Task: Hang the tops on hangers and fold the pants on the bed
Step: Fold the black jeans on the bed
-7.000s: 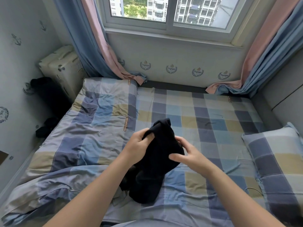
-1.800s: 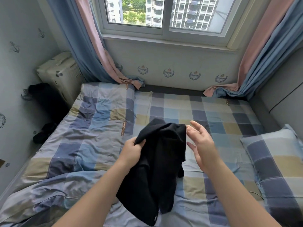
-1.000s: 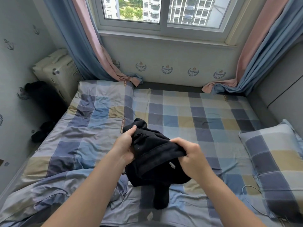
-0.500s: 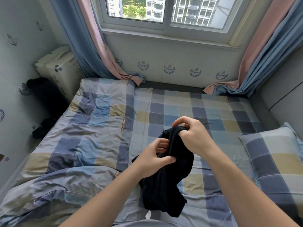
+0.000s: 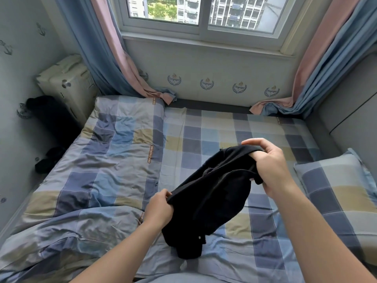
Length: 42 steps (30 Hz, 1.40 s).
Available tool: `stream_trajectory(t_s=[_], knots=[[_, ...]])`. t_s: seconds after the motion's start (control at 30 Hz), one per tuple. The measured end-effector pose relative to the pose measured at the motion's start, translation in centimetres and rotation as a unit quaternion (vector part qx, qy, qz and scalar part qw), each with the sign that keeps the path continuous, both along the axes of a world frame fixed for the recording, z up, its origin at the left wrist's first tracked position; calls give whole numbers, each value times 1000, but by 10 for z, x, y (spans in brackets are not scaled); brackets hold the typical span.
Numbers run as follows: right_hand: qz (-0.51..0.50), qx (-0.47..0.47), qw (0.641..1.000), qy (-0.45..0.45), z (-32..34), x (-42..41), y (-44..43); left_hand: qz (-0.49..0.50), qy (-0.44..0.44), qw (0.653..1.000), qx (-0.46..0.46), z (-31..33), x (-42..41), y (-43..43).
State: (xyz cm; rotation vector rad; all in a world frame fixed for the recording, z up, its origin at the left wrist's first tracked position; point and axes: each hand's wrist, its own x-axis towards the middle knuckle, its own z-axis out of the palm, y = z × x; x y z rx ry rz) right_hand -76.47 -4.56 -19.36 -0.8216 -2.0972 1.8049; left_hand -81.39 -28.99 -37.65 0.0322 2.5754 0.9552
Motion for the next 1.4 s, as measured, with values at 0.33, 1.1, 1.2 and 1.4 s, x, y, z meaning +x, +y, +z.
stream_trajectory(t_s=[0.33,1.1,1.2,1.4], knots=[[-106,-61,978,-171,-111,20,42,112,41,977,179,50,-33,-3],[192,306,916,-173,-150,6,-35,-34,118,983,140,94,-42,2],[177,360,896,-192,-157,5,-26,-22,147,986,70,79,-43,-10],[150,420,862,-241,-168,3,-19,41,146,988,10,59,-39,-20]])
